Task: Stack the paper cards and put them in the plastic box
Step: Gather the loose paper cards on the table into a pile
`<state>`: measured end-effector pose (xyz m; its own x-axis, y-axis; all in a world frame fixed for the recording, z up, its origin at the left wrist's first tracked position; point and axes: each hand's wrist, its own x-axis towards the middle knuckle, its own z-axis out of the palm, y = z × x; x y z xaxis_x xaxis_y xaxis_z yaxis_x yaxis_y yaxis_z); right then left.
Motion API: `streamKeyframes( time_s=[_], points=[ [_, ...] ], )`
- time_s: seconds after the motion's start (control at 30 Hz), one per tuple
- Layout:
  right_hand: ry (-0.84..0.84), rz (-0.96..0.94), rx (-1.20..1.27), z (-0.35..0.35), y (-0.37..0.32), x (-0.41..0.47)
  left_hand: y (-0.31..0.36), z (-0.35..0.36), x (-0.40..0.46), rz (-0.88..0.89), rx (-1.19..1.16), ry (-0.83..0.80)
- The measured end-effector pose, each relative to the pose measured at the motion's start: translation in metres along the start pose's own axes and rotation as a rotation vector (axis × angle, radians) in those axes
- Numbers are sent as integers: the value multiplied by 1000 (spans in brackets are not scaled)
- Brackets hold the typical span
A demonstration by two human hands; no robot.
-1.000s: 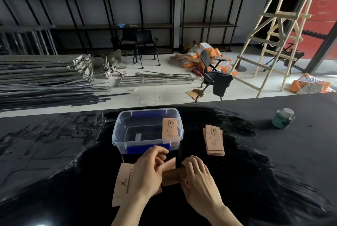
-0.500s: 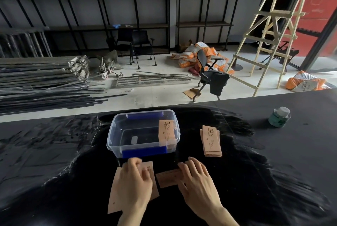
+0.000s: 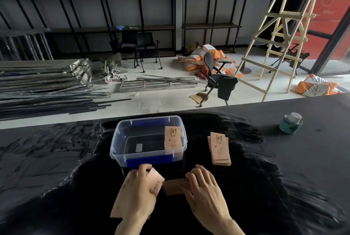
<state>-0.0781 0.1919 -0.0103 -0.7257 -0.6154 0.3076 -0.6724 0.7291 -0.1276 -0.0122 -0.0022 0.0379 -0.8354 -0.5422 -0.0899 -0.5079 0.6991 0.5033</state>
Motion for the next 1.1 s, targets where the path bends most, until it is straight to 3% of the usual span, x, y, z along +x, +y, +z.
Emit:
streamKeyframes(
  time_s=[0.2, 0.4, 0.53, 0.6, 0.7, 0.77, 0.8, 0.9, 1.0, 1.1],
  points=[
    [22, 82, 47, 4, -2, 1, 14, 1, 6, 290, -320, -12],
    [31, -1, 106, 8, 0, 2, 26, 19, 12, 296, -573, -205],
    [42, -21, 109, 13, -8, 9, 35, 23, 8, 312, -723, -167],
    [35, -44, 115, 15, -11, 11, 35, 22, 4, 299, -743, -62],
    [60, -89, 62, 18, -11, 12, 11, 15, 2, 202, -653, 259],
    [65, -60, 44, 19, -12, 14, -17, 6, 3, 88, -429, 401],
    [58, -51, 39, 19, -13, 16, -31, 1, 2, 22, -224, 405],
    [23, -47, 43, 22, -14, 20, -57, -3, -1, -169, 233, 193],
    [-11, -66, 61, 23, -17, 25, -56, -8, -1, -111, 237, 145],
    [7, -82, 78, 22, -19, 27, -47, -14, 5, -25, 25, 148]
  ],
)
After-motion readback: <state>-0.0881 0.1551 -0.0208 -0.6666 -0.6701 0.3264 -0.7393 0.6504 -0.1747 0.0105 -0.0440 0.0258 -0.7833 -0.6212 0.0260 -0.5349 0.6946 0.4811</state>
